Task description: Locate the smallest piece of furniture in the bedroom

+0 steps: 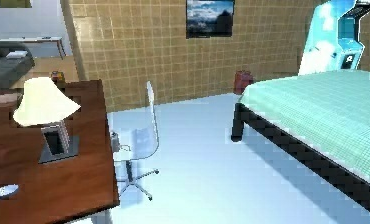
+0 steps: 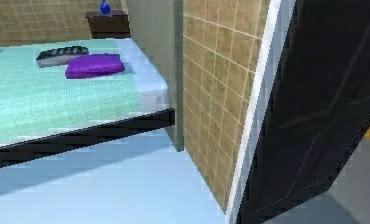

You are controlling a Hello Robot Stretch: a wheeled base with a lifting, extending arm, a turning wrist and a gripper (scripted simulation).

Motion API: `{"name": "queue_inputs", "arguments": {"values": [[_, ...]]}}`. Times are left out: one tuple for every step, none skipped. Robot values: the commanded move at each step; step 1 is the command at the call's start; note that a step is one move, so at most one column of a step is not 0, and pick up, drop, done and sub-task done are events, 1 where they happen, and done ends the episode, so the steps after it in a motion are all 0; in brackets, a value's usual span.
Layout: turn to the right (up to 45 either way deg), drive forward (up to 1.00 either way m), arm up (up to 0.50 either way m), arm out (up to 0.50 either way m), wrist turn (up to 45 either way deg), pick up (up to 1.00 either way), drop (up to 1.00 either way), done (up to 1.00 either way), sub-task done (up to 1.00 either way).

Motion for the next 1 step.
{"name": "queue_inputs", "arguments": {"values": [[-3.0, 0.0, 0.0, 0.0, 0.0, 0.0, 0.0, 0.0, 0.0]]}}
